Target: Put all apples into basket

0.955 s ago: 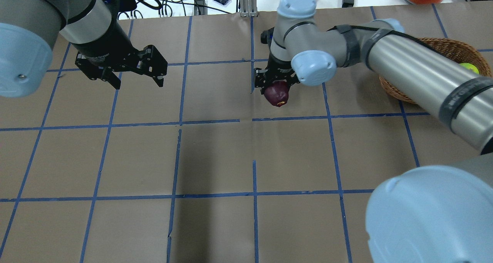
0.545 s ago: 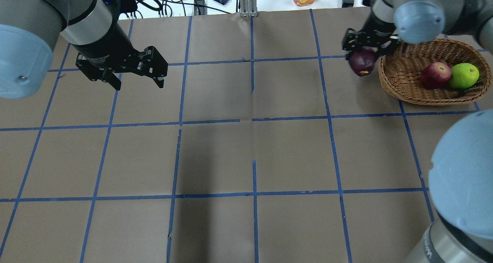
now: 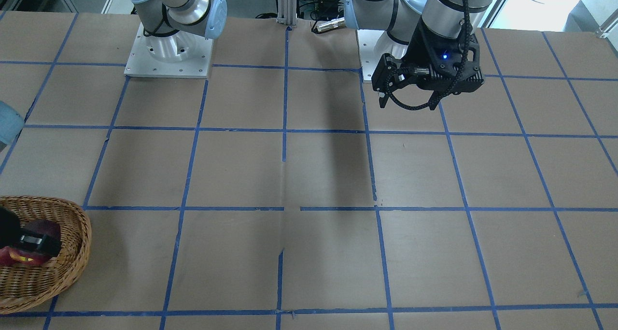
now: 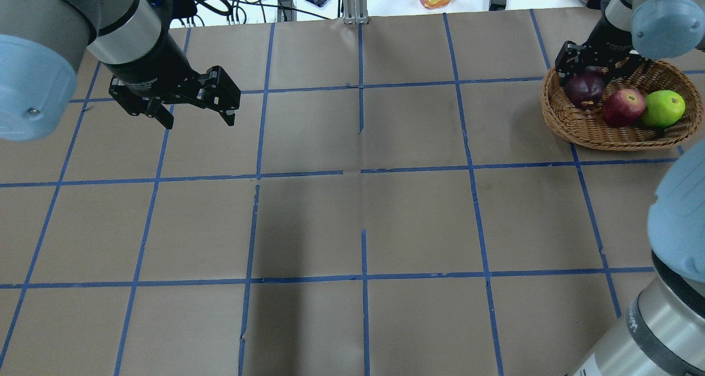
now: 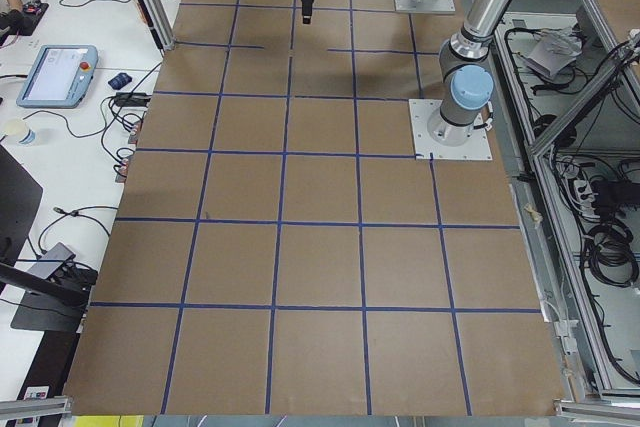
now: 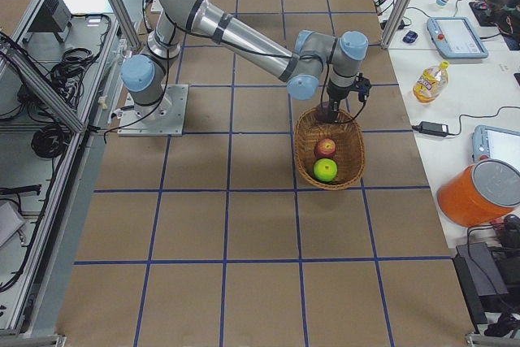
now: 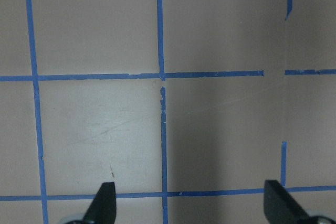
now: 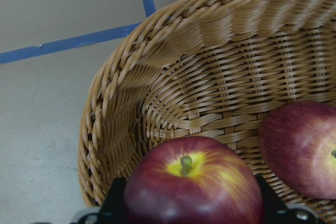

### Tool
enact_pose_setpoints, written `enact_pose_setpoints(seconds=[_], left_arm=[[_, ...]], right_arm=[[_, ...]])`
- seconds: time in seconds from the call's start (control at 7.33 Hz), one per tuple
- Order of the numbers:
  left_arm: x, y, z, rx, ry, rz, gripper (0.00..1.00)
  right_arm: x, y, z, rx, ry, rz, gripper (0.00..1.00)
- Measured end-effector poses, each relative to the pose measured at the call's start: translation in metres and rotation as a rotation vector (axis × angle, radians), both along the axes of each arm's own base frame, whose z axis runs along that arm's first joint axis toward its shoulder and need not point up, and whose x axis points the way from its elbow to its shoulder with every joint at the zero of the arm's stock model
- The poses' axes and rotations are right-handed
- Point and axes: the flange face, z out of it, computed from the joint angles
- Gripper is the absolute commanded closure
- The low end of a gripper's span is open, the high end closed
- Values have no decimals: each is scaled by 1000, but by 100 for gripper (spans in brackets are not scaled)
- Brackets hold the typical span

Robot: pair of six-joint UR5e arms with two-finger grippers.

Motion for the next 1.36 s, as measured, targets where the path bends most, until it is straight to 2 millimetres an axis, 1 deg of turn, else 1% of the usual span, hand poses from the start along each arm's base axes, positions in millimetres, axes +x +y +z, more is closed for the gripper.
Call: enact_pose_setpoints(seconds=[0.14,0.27,0.55,0.68,0.82,0.95,1.09,1.23,1.36], left_arm=[[0,0,0,0,0,0,0],[0,0,0,0,0,0,0],[0,0,1,-3,0,0,0],[0,0,1,-3,0,0,0],[0,-1,2,-4,0,0,0],[0,-1,2,-4,0,0,0],[0,-1,1,-4,0,0,0],[0,-1,1,-4,0,0,0],[0,-1,2,-5,0,0,0]], right_arm=[[-2,0,-8,8,6,29,30],[-2,0,-15,19,7,56,0],[-2,5,-28,47,-2,75,0],[-1,9,-29,60,-2,77,0],[-1,12,-24,66,5,78,0],[1,16,-14,73,7,80,0],[7,25,11,83,1,83,0],[19,41,46,93,-6,88,0],[34,62,80,106,-19,95,0]])
